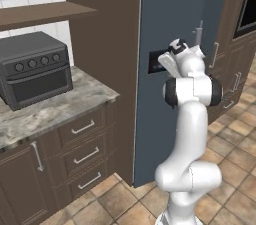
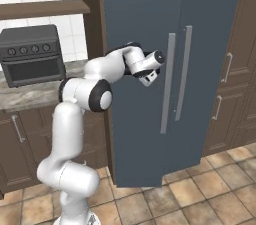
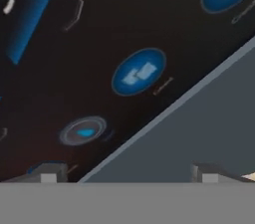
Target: Take the limes from the highest rack and move them to the second highest rack where the broccoli and lime are located, to maximize freezer space. Close the freezer door after rearranging.
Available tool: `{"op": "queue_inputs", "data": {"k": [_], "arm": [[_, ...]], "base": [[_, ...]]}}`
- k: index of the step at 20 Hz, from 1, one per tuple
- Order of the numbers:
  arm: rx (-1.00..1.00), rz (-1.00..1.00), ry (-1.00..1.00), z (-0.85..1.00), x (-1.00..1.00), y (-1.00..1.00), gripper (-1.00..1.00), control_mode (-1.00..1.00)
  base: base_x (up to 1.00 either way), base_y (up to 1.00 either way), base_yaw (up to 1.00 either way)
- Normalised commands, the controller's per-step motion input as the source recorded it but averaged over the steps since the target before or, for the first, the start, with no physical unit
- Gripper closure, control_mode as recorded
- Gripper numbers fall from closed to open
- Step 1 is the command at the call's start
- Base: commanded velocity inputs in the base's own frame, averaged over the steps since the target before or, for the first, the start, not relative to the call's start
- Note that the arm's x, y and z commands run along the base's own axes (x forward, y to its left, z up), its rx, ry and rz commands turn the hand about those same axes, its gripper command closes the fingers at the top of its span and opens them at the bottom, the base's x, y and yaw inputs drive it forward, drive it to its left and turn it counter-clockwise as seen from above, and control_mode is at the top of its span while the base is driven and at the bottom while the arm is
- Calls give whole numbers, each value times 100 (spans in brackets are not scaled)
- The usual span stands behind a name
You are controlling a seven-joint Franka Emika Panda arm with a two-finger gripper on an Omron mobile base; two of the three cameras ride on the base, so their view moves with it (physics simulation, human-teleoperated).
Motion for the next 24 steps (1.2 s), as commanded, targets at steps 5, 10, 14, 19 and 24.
{"op": "queue_inputs", "data": {"k": [5, 10, 14, 19, 24], "arm": [[3, -13, 0, -11, 55, 54, -100, -100], [5, -13, -4, -6, 76, 40, -100, -100], [0, -1, -5, -10, 16, 50, -100, -100], [0, 0, 0, -13, -3, 58, -100, -100], [0, 0, 0, -9, -12, 49, -100, -100]], "base": [[0, 0, 0], [0, 0, 0], [0, 0, 0], [0, 0, 0], [0, 0, 0]]}}
